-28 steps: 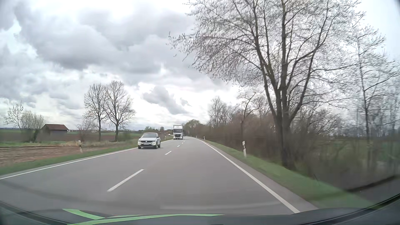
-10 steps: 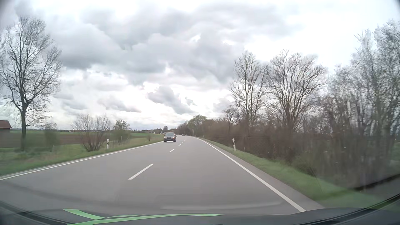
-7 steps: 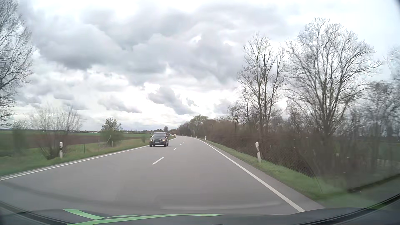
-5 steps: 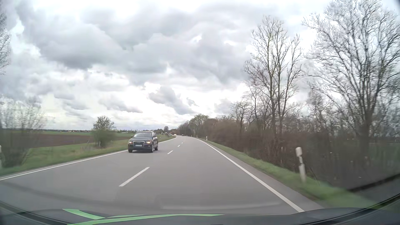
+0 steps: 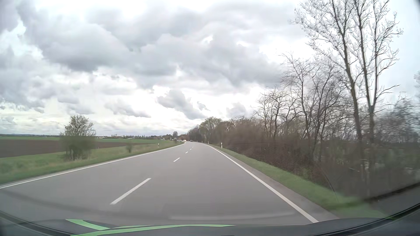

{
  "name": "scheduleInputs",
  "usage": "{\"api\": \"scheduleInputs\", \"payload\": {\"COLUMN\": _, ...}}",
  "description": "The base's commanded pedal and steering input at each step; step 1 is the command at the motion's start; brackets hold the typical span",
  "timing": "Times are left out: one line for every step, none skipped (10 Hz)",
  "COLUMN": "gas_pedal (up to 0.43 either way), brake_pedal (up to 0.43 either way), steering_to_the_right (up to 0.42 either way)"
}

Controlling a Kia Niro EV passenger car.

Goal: Follow the waypoints while adhering to traffic rules and regulations

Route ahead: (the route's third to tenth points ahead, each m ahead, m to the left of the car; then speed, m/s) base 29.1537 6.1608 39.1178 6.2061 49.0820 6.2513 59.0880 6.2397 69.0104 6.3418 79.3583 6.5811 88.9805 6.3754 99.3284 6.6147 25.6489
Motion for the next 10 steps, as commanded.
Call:
{"api": "scheduleInputs", "payload": {"gas_pedal": 0.240, "brake_pedal": 0.000, "steering_to_the_right": -0.002}}
{"api": "scheduleInputs", "payload": {"gas_pedal": 0.240, "brake_pedal": 0.000, "steering_to_the_right": -0.002}}
{"api": "scheduleInputs", "payload": {"gas_pedal": 0.240, "brake_pedal": 0.000, "steering_to_the_right": -0.002}}
{"api": "scheduleInputs", "payload": {"gas_pedal": 0.240, "brake_pedal": 0.000, "steering_to_the_right": -0.002}}
{"api": "scheduleInputs", "payload": {"gas_pedal": 0.240, "brake_pedal": 0.000, "steering_to_the_right": -0.002}}
{"api": "scheduleInputs", "payload": {"gas_pedal": 0.240, "brake_pedal": 0.000, "steering_to_the_right": -0.002}}
{"api": "scheduleInputs", "payload": {"gas_pedal": 0.240, "brake_pedal": 0.000, "steering_to_the_right": -0.003}}
{"api": "scheduleInputs", "payload": {"gas_pedal": 0.240, "brake_pedal": 0.000, "steering_to_the_right": -0.002}}
{"api": "scheduleInputs", "payload": {"gas_pedal": 0.240, "brake_pedal": 0.000, "steering_to_the_right": -0.003}}
{"api": "scheduleInputs", "payload": {"gas_pedal": 0.240, "brake_pedal": 0.000, "steering_to_the_right": -0.003}}
